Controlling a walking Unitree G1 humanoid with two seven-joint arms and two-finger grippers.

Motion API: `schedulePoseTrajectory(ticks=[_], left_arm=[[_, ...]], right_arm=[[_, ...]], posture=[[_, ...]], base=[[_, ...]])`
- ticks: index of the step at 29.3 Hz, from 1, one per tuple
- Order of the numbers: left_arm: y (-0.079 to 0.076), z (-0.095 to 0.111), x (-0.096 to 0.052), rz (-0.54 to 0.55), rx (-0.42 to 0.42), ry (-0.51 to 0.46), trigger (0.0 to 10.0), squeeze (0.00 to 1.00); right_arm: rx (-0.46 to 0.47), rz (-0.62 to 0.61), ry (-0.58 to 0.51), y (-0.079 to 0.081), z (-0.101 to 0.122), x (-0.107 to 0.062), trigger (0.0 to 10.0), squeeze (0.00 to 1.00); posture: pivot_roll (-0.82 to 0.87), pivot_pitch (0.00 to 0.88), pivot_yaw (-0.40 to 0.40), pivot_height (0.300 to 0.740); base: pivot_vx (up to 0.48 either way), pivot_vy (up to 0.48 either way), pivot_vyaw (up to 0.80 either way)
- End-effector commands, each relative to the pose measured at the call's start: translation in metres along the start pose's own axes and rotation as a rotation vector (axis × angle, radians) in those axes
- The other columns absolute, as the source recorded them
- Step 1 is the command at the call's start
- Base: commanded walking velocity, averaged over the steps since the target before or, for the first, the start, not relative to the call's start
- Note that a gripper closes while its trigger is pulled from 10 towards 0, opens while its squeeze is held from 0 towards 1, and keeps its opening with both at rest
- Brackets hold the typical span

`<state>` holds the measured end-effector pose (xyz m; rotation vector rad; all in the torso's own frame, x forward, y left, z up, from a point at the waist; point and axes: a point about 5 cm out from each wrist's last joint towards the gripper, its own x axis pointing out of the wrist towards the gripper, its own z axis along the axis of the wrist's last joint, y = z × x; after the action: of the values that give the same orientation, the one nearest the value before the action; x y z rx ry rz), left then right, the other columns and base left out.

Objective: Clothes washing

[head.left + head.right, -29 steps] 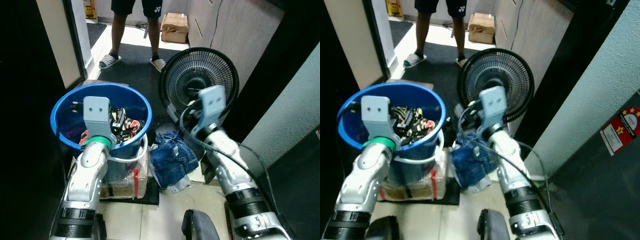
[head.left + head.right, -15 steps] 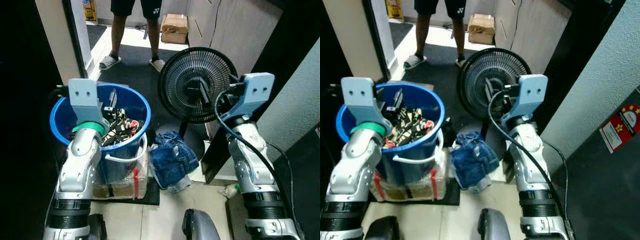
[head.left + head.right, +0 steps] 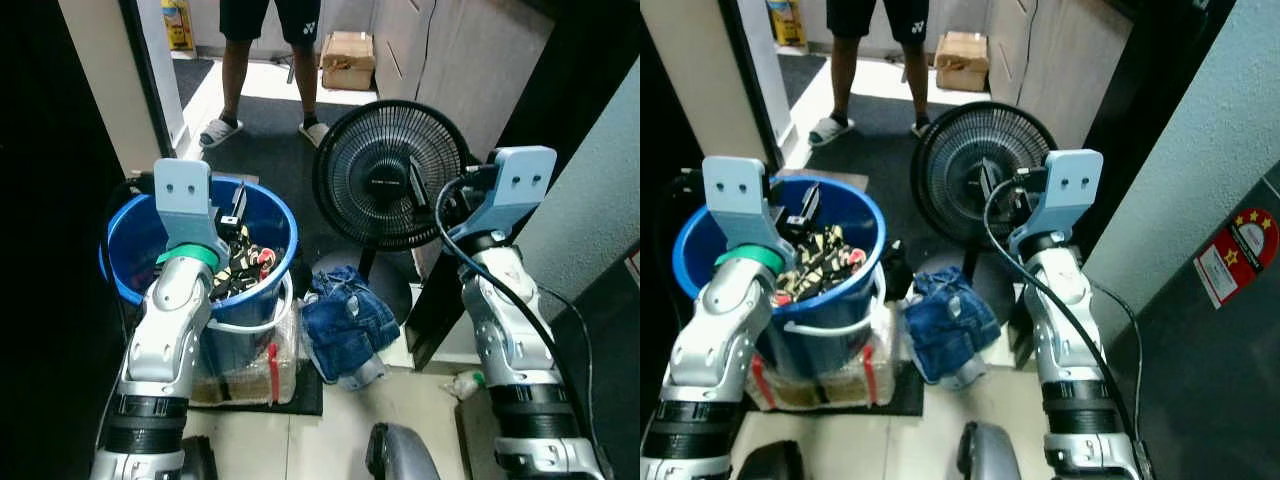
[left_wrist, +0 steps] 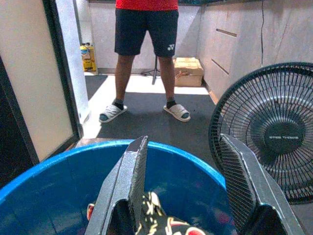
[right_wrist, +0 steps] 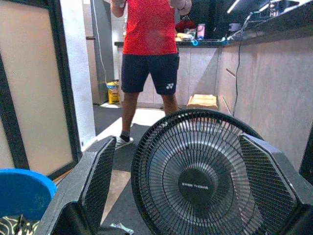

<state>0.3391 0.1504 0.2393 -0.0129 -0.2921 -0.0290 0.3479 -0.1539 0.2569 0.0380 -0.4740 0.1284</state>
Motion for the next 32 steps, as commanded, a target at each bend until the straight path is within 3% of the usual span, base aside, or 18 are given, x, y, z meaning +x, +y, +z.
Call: schedulePoseTrajectory(ticks=[1,32], left_arm=[[-0.0025,-0.0009,0.0007,-0.012,-0.002,0.0,10.0,0.0],[-0.004,-0.0037,-0.0004,-0.024,-0.007,0.012,10.0,0.0]], right_arm=[[-0.006,-0.01,0.012,-0.0025,-0.0016,-0.0019,10.0,0.0],[-0.002,-0.008,0.023,-0.0006,-0.0033,-0.0053,10.0,0.0]], posture=[[0.02,0.051,-0.022,0.601],[0.02,0.069,-0.012,0.696]], base=[[0.0,0.0,0.0],[0.0,0.0,0.0]])
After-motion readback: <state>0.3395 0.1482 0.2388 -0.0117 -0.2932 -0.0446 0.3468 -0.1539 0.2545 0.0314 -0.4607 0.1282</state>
